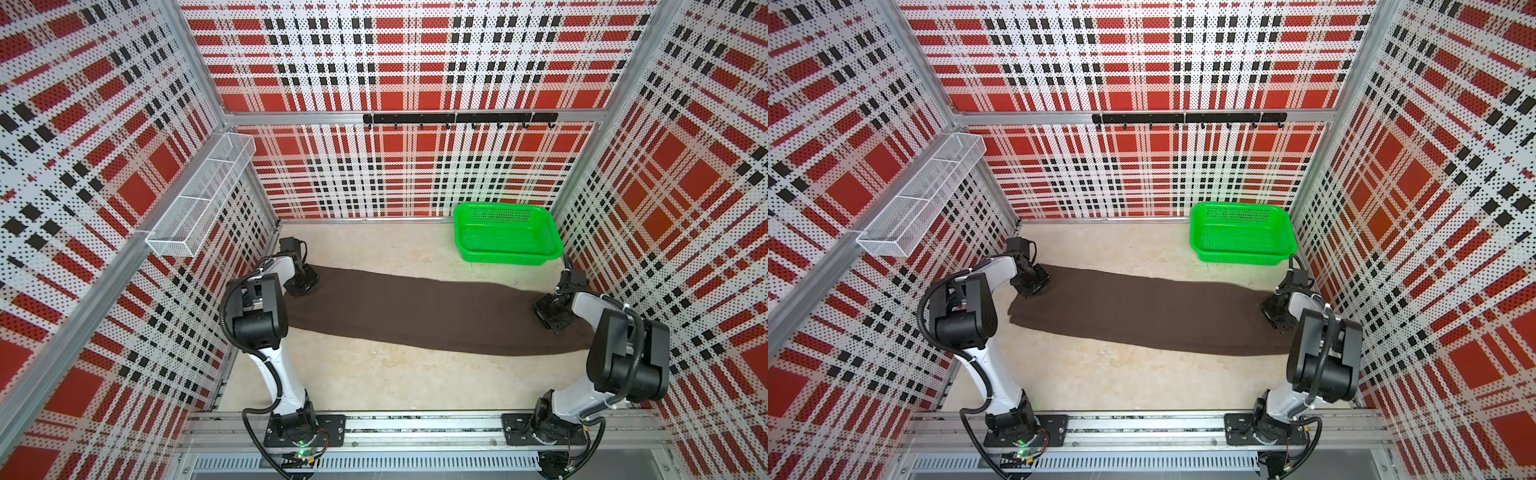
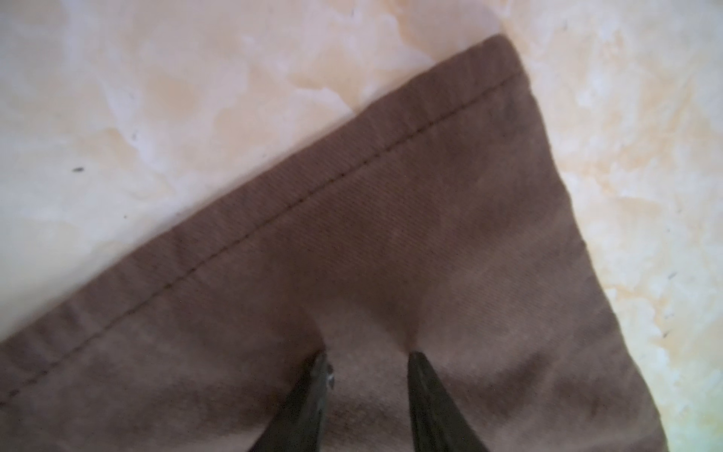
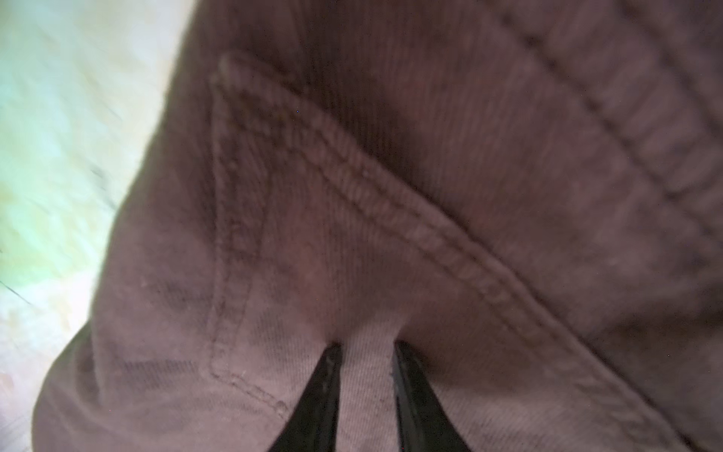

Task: Fold and stack the trousers
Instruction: Rotate the trousers at the center of the table.

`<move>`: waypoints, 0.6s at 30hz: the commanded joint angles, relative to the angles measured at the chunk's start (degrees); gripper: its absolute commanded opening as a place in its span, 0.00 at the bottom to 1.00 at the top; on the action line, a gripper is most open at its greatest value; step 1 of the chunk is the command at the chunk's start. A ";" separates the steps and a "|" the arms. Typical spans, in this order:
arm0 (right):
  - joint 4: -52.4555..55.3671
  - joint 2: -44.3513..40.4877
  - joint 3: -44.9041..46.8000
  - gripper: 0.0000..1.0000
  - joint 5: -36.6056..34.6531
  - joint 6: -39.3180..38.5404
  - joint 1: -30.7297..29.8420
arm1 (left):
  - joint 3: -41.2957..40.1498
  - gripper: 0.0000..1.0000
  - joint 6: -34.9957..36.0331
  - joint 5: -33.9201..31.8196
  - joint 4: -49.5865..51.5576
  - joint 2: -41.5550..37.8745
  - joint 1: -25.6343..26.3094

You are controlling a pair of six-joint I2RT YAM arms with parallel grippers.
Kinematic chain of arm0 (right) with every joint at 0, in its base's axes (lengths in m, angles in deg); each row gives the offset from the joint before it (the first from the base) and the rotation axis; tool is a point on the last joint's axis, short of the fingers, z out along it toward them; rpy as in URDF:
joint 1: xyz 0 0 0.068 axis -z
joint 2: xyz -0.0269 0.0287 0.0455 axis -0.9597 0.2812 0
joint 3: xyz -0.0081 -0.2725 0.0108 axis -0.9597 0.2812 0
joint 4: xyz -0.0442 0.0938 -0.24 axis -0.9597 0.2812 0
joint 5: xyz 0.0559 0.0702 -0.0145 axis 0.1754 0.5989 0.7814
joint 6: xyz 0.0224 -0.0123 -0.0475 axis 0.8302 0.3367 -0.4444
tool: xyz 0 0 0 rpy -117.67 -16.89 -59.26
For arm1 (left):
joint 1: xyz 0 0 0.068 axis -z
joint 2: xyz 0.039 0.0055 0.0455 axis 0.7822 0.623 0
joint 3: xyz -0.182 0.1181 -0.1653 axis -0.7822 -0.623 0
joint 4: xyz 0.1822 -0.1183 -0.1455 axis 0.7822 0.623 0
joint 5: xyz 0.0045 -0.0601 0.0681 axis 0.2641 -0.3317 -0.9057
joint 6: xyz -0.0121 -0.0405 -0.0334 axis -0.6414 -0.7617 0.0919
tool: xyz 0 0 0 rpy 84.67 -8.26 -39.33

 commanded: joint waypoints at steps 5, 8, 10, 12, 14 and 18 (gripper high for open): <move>-3.67 9.16 -6.17 0.26 -2.55 -3.79 0.49 | -3.54 0.39 -0.96 -2.03 -0.24 -0.86 -3.22; -3.02 10.59 -8.45 0.25 -2.47 -4.33 0.47 | -3.95 0.38 -0.96 -1.94 -0.25 -1.87 -4.40; -2.56 10.46 -9.28 0.25 -2.63 -4.72 0.48 | -3.65 0.37 -0.79 -2.04 0.07 -2.72 -5.03; -1.82 9.72 -9.89 0.25 -2.69 -5.23 0.48 | -2.84 0.38 -0.32 -1.57 0.61 -3.55 -5.51; -1.38 8.05 -10.04 0.25 -2.30 -6.11 0.42 | -1.42 0.42 0.39 -0.89 0.97 -4.92 -5.45; 0.04 2.11 -9.88 0.26 -2.75 -8.33 -1.26 | 3.01 0.50 2.93 -0.39 1.74 -8.34 -4.53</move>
